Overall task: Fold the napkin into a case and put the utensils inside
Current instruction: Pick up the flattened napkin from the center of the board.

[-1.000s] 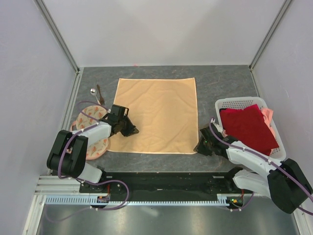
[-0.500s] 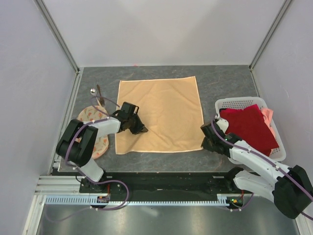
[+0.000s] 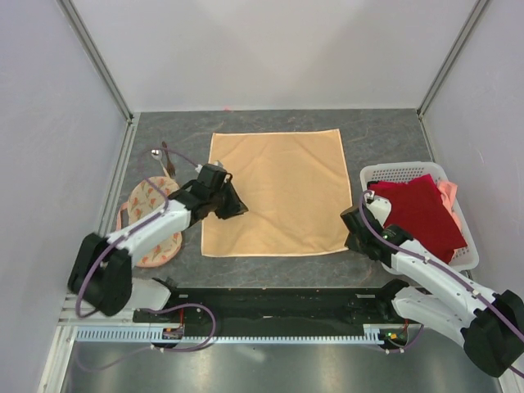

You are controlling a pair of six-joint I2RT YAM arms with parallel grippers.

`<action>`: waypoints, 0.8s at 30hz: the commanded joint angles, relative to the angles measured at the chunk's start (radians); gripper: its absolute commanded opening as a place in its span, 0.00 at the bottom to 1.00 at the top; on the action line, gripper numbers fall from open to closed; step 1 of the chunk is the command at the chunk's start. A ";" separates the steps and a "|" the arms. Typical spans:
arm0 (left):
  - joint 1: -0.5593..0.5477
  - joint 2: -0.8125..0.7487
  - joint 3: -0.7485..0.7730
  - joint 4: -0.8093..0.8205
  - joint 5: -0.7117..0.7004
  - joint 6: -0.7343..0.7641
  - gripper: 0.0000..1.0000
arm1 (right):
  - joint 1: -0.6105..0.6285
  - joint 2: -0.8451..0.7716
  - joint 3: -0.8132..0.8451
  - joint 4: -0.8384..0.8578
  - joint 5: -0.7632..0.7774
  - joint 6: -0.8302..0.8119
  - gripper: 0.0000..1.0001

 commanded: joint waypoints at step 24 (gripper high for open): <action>0.104 -0.381 -0.237 -0.581 -0.283 -0.324 0.63 | 0.000 -0.073 0.017 0.030 -0.013 -0.046 0.00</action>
